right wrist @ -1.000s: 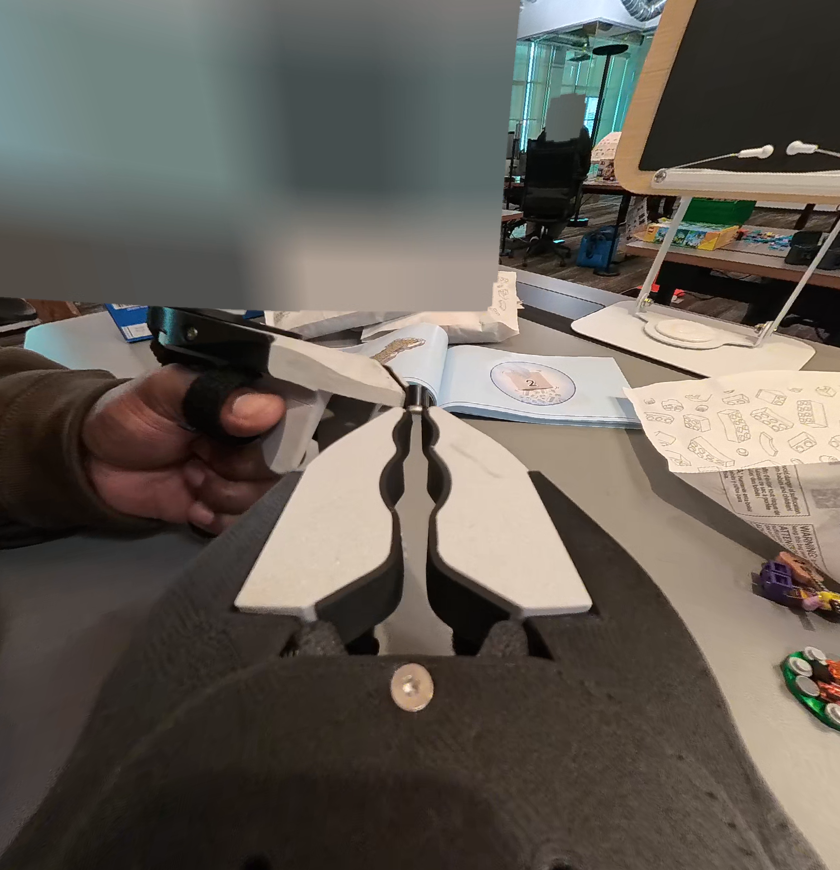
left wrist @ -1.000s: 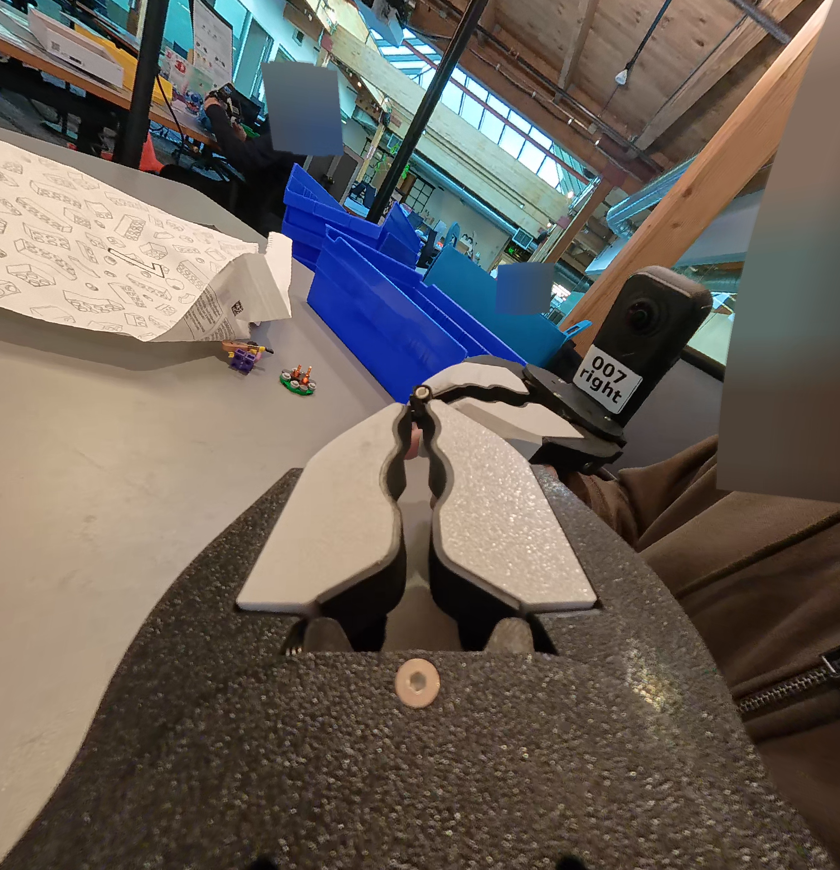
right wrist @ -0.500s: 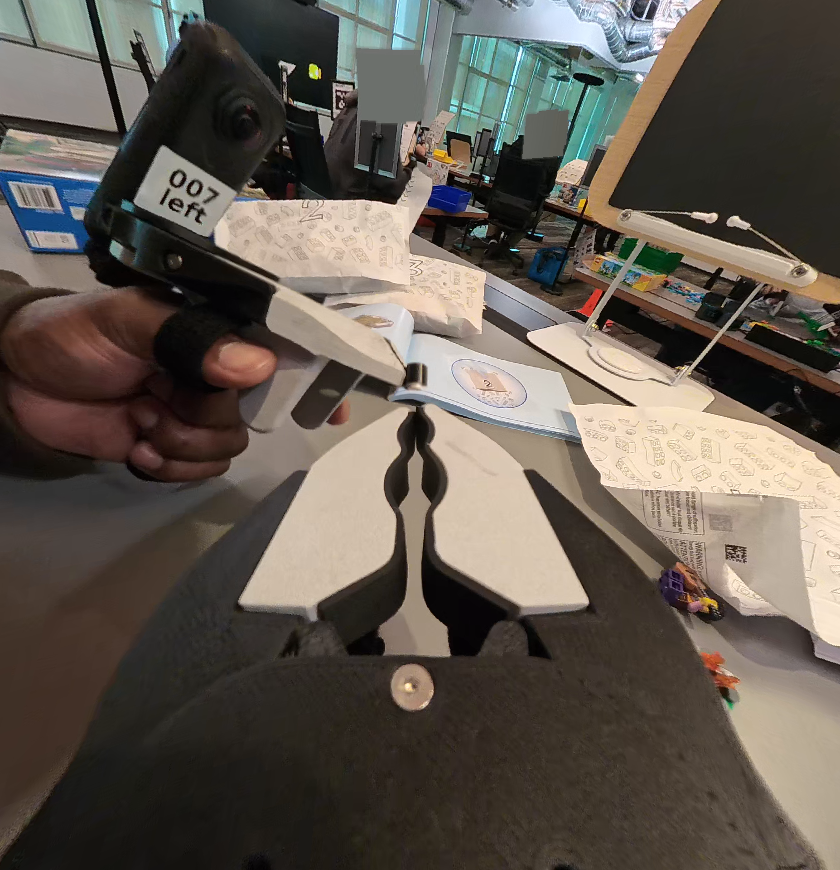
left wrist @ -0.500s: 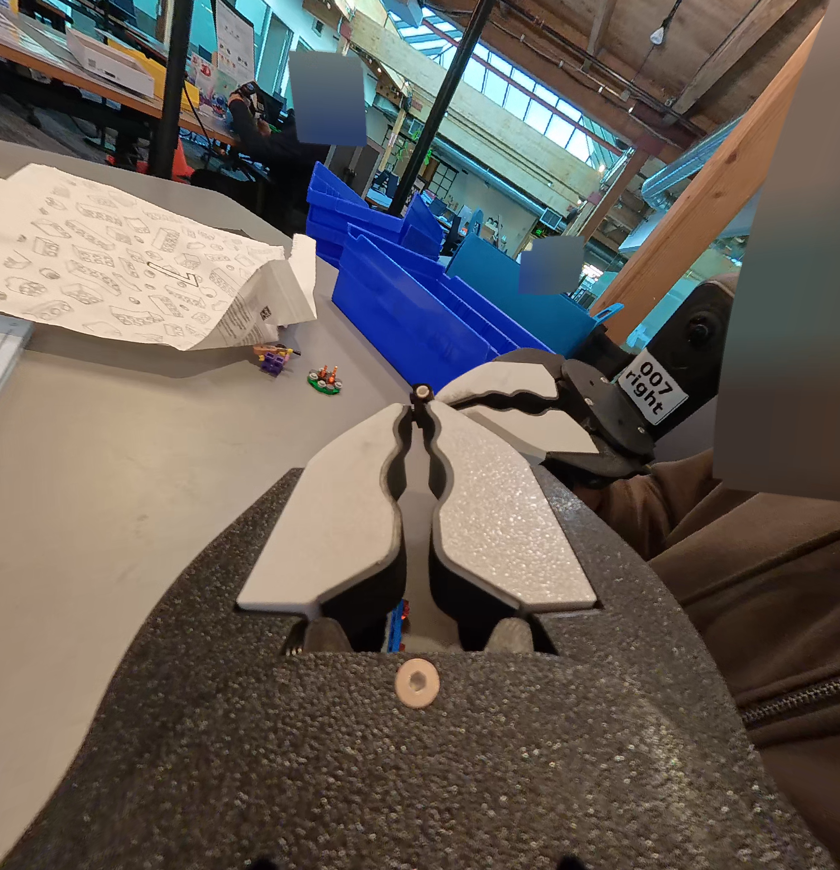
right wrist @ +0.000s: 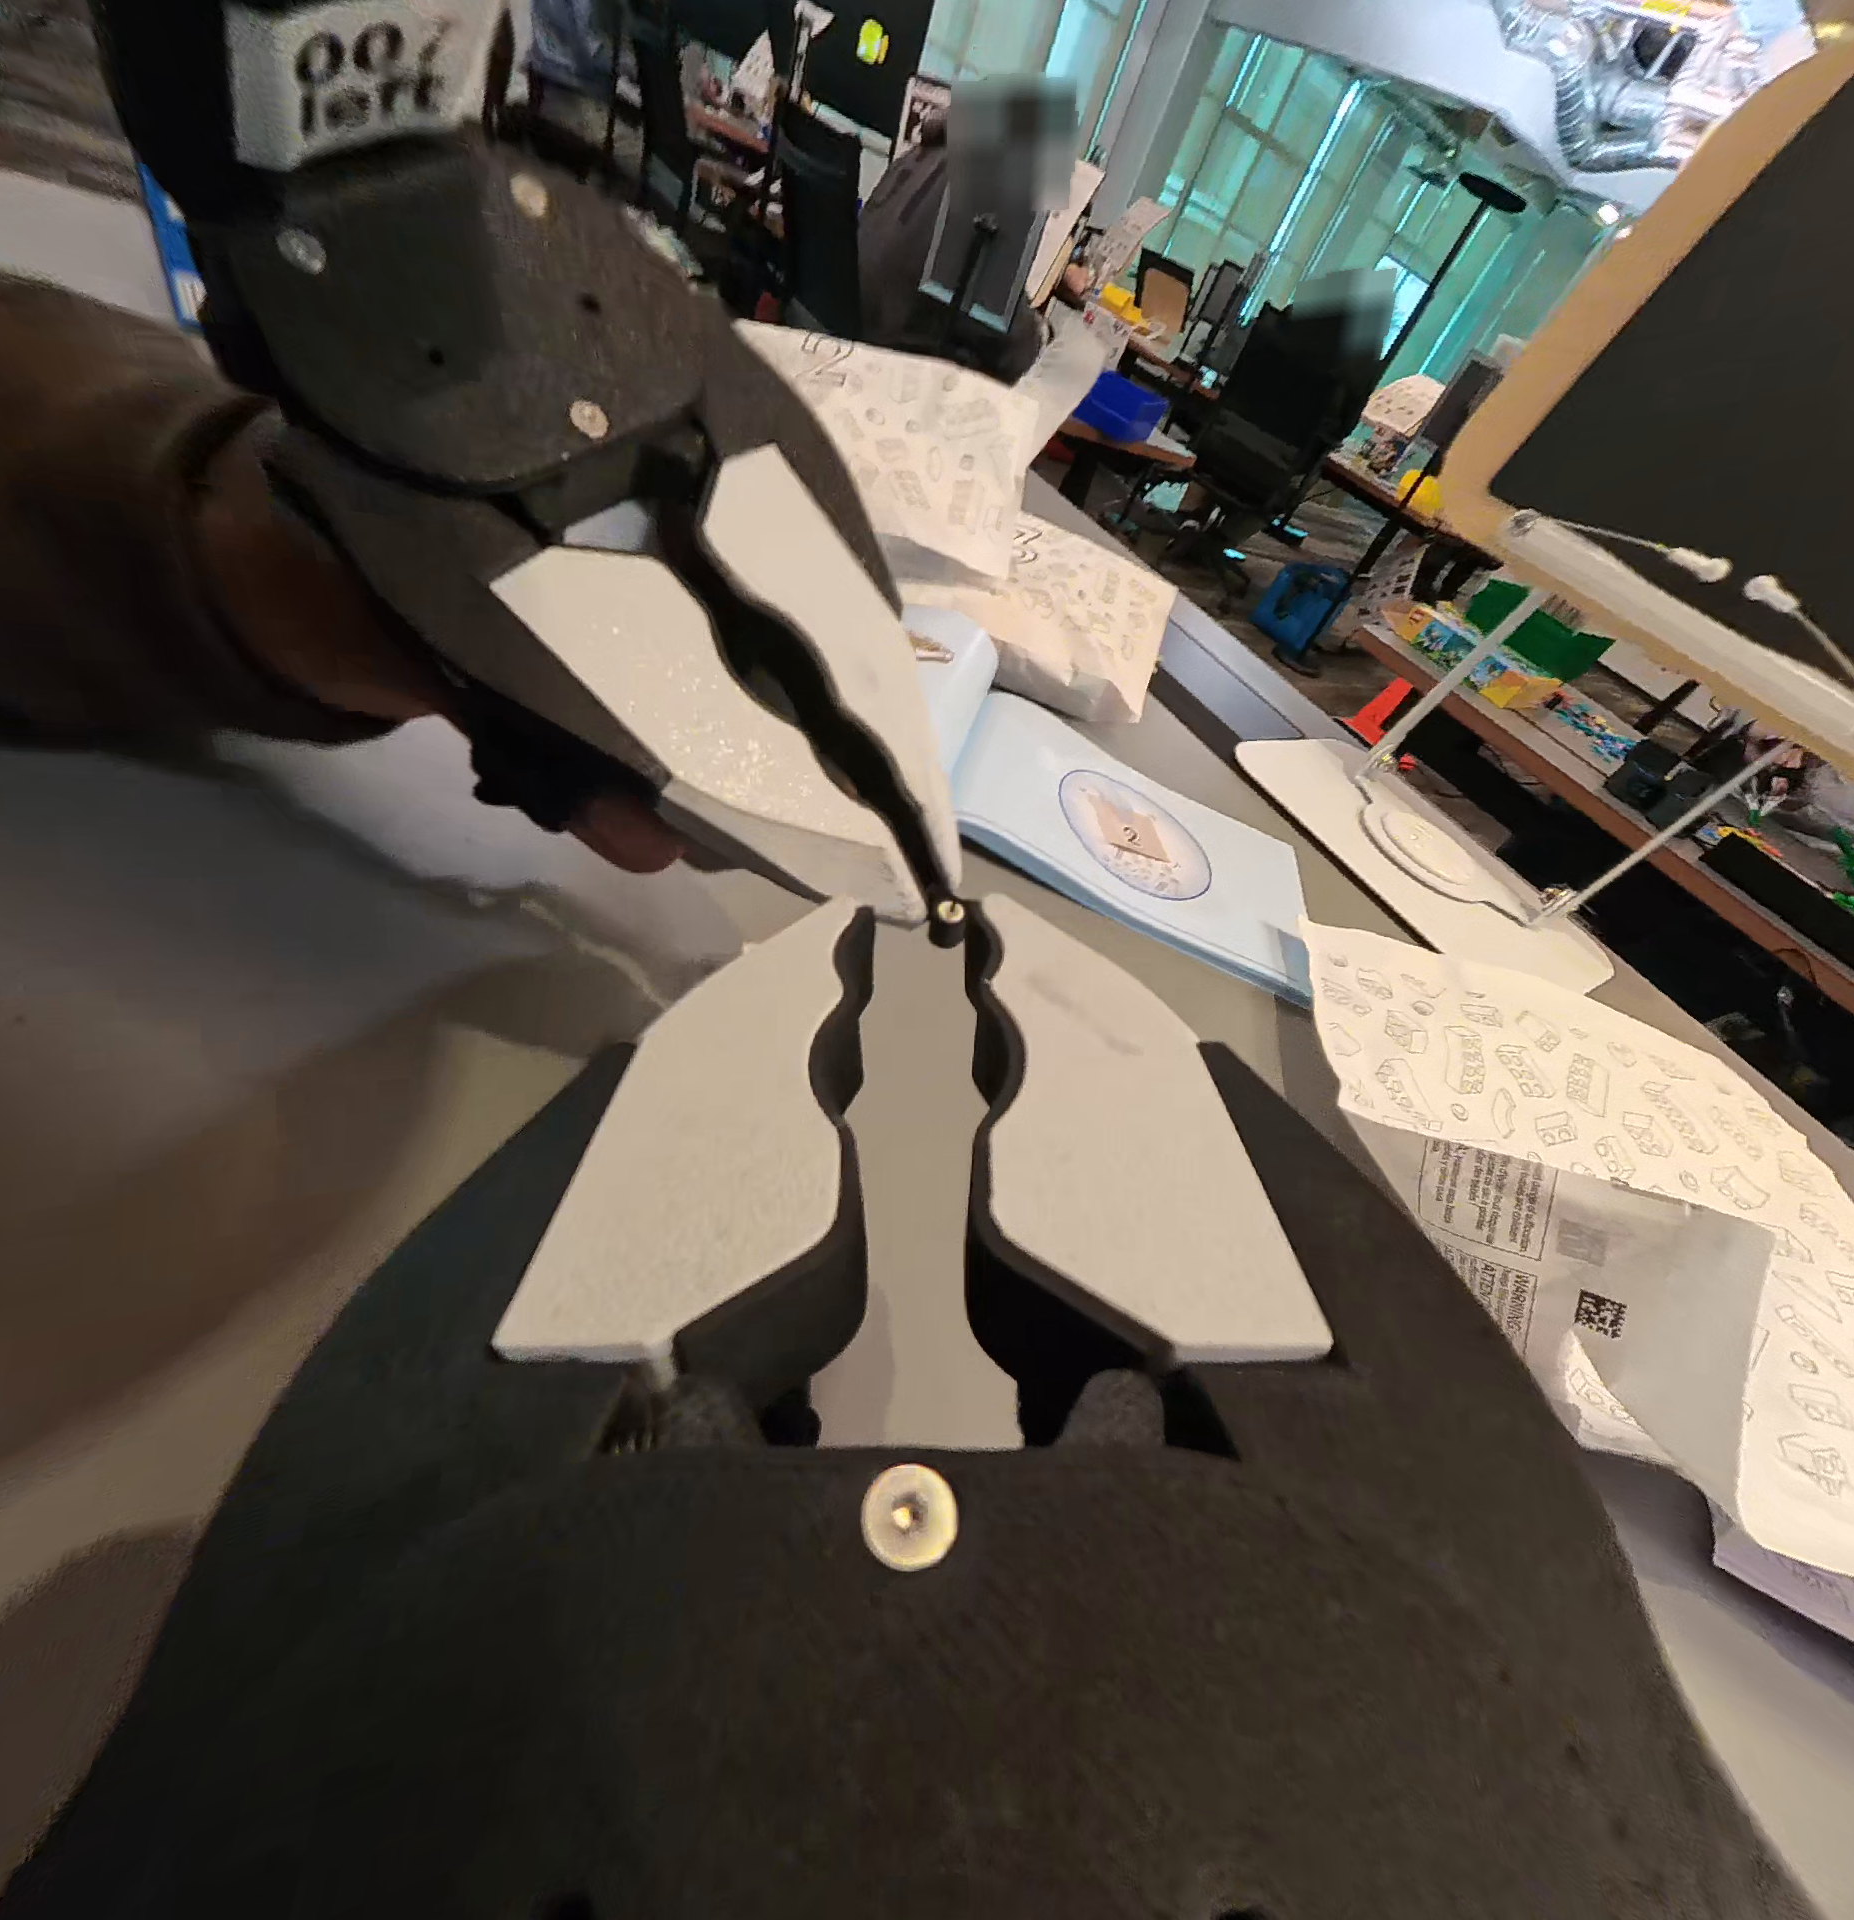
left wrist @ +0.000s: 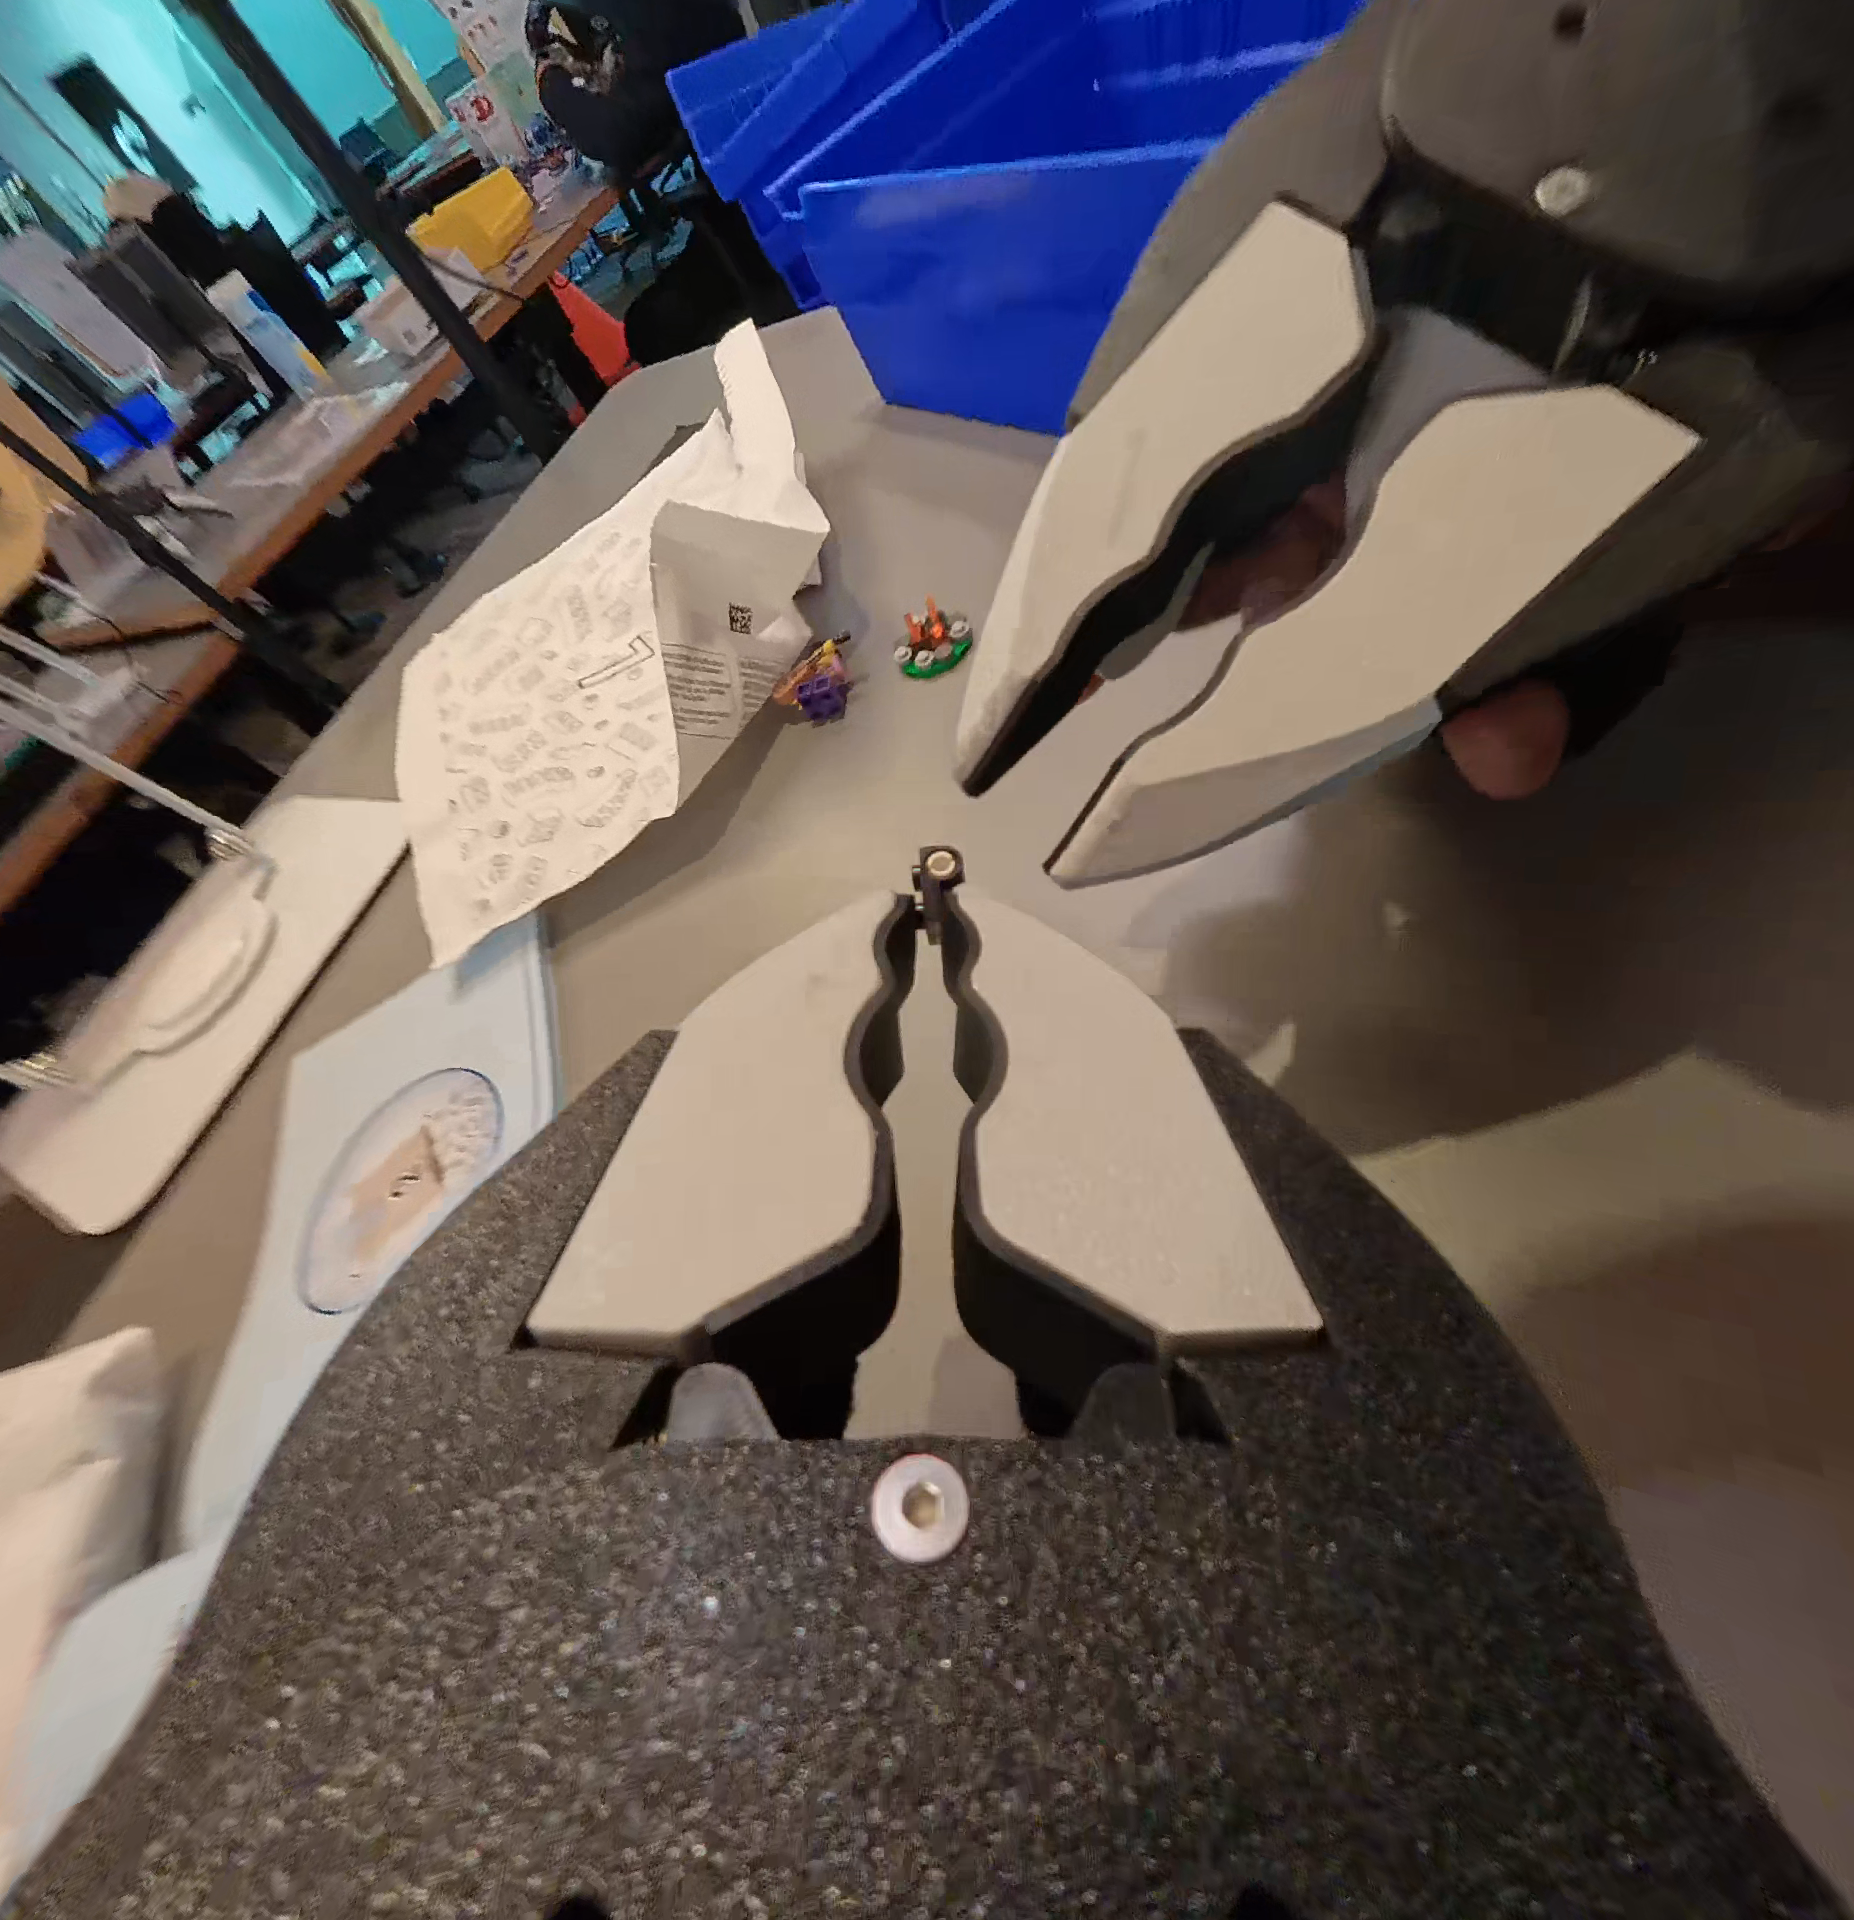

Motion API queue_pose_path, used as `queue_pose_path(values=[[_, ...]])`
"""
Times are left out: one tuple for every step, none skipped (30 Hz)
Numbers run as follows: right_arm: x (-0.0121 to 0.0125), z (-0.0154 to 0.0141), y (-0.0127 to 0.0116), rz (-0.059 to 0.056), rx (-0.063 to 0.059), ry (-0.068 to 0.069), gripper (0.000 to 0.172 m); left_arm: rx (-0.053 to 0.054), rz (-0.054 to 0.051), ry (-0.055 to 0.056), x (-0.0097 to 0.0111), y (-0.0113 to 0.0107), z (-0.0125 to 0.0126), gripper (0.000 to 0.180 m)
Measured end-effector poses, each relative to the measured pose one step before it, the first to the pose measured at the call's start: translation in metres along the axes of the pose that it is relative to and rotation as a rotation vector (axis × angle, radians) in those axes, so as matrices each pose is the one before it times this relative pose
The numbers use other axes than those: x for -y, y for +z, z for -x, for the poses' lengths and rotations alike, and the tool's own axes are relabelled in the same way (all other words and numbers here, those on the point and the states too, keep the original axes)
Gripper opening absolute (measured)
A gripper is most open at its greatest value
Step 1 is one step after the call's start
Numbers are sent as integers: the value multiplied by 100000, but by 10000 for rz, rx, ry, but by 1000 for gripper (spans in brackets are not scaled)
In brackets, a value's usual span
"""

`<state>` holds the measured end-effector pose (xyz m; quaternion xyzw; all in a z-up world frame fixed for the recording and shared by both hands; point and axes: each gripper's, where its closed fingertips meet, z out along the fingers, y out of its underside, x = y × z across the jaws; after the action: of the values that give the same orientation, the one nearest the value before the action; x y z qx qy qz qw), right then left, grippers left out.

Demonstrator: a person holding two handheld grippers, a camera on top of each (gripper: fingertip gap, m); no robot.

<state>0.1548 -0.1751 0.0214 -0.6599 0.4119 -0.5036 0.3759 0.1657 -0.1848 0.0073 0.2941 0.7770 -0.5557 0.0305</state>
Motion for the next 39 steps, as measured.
queue_pose_path(values=[[-295,259,92,191,91,-222,17,145,128,509,-59,-19,-30,4],[-222,300,90,153,111,-199,18,128,135,421,-72,-16,-14,4],[-211,237,93,145,67,-148,19,18,10,380,107,-40,-169,4],[-211,103,108,163,-32,-142,19,47,-49,317,198,-84,-135,4],[-153,71,87,121,-43,-174,20,89,127,284,-44,-25,-31,4],[-73,96,36,67,-14,-155,21,69,114,330,-81,3,-46,4],[-71,84,40,60,-3,-103,21,50,107,265,-85,-6,-57,4],[-53,53,37,48,-7,-58,21,37,66,151,-36,-7,-44,4],[-31,32,28,28,-11,-56,21,19,55,111,-37,0,-41,4],[29,6,1,1,-30,-73,21,19,42,91,-12,-7,-23,4],[39,-2,-9,-13,-40,-61,20,15,54,80,-25,-7,-32,4],[16,5,6,9,-13,-27,20,31,25,107,16,-9,-40,4],[-18,45,29,29,-1,-29,20,69,50,133,8,-17,-5,4],[-34,21,13,26,-30,-62,20,54,32,123,12,-10,-11,4],[-12,11,-5,20,-37,-85,20,25,12,70,22,-8,-31,4],[-7,13,-11,9,-29,-57,20,24,-2,43,43,-28,-9,4],[-9,9,-3,9,-2,-13,20,17,-9,45,37,-27,-5,4],[0,31,-3,10,5,-20,20,22,16,79,11,-13,-20,4],[-50,34,13,38,-9,-68,20,41,48,141,-11,7,-31,4],[-104,86,38,84,-10,-119,20,47,111,200,-77,36,-78,4],[-155,120,79,120,-10,-159,21,44,119,222,-73,53,-99,4],[-171,136,94,125,-13,-161,22,52,58,195,-13,9,-79,4],[-130,141,73,101,-6,-132,23,14,-1,131,58,-13,-77,4],[-75,102,56,70,1,-103,23,-3,28,132,2,-11,-69,4],[-49,90,29,46,0,-90,23,6,22,157,9,-6,-63,4],[53,100,7,-17,22,-60,23,-105,-8,149,46,43,-249,4],[267,147,-53,-127,42,-29,22,60,-18,104,43,23,-68,4],[173,58,-16,-47,-11,-45,22,-84,-20,137,14,64,-239,4],[66,34,6,8,-40,-81,22,24,18,-18,-55,28,34,4],[-36,-4,43,56,-34,-62,22,-34,-66,-112,1,4,41,4],[-5,-78,-21,-16,-17,35,22,-63,-104,-168,38,-21,25,4],[-121,-161,-27,31,-4,87,20,-46,-66,-182,19,-11,70,4],[-326,-200,-1,114,15,100,19,1,-16,-94,5,-14,110,4],[-325,-126,-17,90,86,164,16,36,-17,-32,-19,-17,120,4],[-160,-82,-58,2,101,232,16,-16,-94,-83,94,-48,30,4],[91,16,-102,-107,99,170,16,4,-91,-105,124,-32,39,4],[134,14,-86,-77,9,14,17,6,-27,-32,58,3,14,4],[11,31,0,1,-55,-150,18,-20,43,44,-31,32,-65,4],[-82,95,81,66,-33,-142,18,-14,57,44,-92,48,-76,4]])
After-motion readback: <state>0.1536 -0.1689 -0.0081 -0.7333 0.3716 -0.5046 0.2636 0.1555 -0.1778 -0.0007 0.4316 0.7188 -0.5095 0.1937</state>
